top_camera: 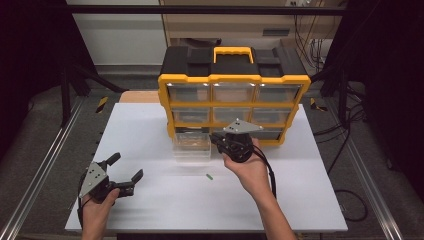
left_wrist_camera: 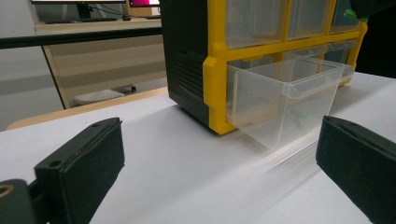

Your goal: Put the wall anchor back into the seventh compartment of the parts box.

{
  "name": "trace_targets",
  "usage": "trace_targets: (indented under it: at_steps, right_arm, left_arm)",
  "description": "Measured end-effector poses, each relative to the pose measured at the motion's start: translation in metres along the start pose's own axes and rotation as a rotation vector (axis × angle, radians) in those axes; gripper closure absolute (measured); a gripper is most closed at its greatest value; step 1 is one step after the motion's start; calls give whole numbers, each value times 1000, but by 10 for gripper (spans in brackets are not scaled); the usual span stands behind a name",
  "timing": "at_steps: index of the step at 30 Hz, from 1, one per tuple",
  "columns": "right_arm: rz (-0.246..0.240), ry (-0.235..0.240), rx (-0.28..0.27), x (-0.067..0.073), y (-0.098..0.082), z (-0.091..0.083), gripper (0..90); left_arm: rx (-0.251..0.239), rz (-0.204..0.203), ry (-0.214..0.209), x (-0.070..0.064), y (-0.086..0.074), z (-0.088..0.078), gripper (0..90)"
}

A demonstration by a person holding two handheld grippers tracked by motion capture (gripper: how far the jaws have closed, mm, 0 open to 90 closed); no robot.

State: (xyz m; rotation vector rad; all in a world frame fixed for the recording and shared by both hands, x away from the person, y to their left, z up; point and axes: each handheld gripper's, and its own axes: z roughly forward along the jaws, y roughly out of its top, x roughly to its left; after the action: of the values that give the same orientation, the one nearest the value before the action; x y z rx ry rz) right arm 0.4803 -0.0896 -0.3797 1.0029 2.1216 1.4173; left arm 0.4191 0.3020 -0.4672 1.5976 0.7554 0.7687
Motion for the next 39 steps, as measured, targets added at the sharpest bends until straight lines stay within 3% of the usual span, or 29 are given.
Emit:
trace_targets:
  at_steps: [18, 39]
  right_arm:
    - [-14, 28, 2, 8, 21, 17, 847]
    - [-32, 34, 36, 9, 25, 31, 847]
  left_arm:
    - [-7, -3, 1, 1, 0, -2, 8]
    - [-10, -6, 5, 2, 1, -3, 8]
